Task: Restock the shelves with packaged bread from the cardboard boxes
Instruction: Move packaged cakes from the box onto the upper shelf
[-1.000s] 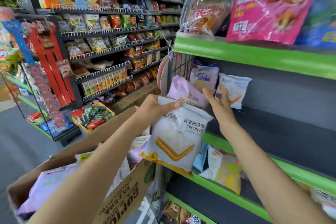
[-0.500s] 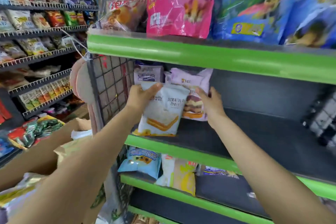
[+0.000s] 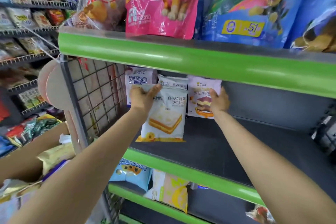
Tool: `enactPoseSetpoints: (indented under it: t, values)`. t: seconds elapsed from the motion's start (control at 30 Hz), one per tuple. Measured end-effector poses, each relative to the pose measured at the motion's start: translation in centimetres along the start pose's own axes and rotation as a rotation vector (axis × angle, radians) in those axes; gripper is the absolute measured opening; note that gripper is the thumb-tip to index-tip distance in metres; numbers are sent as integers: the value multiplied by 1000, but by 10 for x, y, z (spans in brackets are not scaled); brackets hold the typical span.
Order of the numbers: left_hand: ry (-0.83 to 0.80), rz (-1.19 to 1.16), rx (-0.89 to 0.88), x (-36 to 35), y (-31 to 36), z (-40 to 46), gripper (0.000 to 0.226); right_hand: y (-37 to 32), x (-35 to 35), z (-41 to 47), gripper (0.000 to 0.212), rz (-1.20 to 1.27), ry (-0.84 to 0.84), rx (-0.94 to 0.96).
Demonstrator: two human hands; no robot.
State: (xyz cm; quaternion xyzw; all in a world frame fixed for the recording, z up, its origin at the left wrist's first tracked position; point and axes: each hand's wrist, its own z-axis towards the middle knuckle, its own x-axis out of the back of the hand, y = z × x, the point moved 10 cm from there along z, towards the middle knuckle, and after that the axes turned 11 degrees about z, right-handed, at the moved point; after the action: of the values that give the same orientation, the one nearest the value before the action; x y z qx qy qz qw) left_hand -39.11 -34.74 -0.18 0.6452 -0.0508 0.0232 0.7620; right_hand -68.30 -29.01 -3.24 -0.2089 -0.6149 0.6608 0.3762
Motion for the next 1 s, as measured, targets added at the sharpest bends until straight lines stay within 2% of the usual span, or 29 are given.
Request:
enactPoseSetpoints:
  t: [0.13,0.3,0.43,0.53,0.67,0.77,0.8,0.87,0.93,1.0]
  values:
    - [-48,35,1,-8,-4,-2,27,28,-5,2,52,-228,-16,-33]
    - [-60,41,28,-9,-5,-5,26,37,-7,-2,52,-304,-57,-42]
    - [-54,-21,70,-8,-4,-6,24,29,-7,4,54,-190,-58,1]
    - [-65,-11,89,-8,-4,-4,21,33,-7,7,58,-83,-67,-53]
    - [-68,-5,70,-5,-1,-4,25,26,7,-4,73,-83,74,-84]
    - [-21,-26,110,6,-10,-1,29,-7,23,-38,64,-17,189,157]
    - [-3,-26,129,10,-14,0,30,-18,21,-51,56,-3,155,254]
    - [18,-22,169,17,-21,2,29,-31,3,-76,39,39,-38,339]
    - [-4,-48,214,18,-26,2,21,-31,-30,-100,27,133,-374,204]
    - [-43,-88,235,12,-28,0,24,-23,-65,-128,28,219,-704,20]
